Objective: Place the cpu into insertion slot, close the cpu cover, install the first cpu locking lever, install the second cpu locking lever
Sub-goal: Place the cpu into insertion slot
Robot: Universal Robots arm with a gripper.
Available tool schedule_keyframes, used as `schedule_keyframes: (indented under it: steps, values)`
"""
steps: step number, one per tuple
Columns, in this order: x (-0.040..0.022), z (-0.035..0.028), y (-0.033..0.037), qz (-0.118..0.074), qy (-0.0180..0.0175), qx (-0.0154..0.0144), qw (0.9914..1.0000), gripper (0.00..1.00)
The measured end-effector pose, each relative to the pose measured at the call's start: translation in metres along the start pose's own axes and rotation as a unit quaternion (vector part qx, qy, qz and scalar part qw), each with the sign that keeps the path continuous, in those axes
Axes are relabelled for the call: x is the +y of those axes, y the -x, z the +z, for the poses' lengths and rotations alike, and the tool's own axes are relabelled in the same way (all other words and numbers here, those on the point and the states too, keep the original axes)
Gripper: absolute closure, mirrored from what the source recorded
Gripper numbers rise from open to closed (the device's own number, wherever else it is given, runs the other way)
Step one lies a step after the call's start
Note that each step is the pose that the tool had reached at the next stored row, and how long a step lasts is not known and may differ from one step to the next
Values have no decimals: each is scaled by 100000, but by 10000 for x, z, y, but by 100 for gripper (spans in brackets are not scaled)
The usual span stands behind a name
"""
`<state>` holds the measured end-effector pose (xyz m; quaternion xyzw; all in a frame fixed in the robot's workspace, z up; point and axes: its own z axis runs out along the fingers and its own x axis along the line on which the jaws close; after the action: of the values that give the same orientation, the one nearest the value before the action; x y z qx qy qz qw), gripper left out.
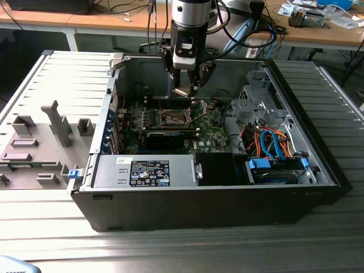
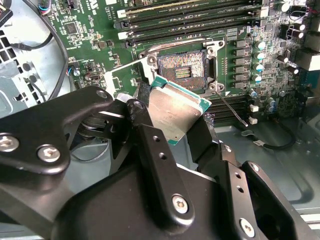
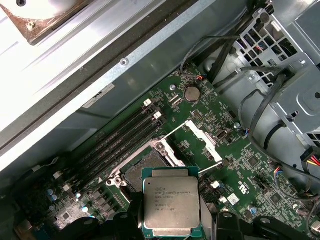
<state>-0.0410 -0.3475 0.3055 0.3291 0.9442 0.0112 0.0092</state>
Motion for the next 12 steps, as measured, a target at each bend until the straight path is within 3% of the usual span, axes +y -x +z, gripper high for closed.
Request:
schedule_keyframes:
  steps: [12]
  values:
    - [0, 2, 0, 880, -10, -23, 99996, 45]
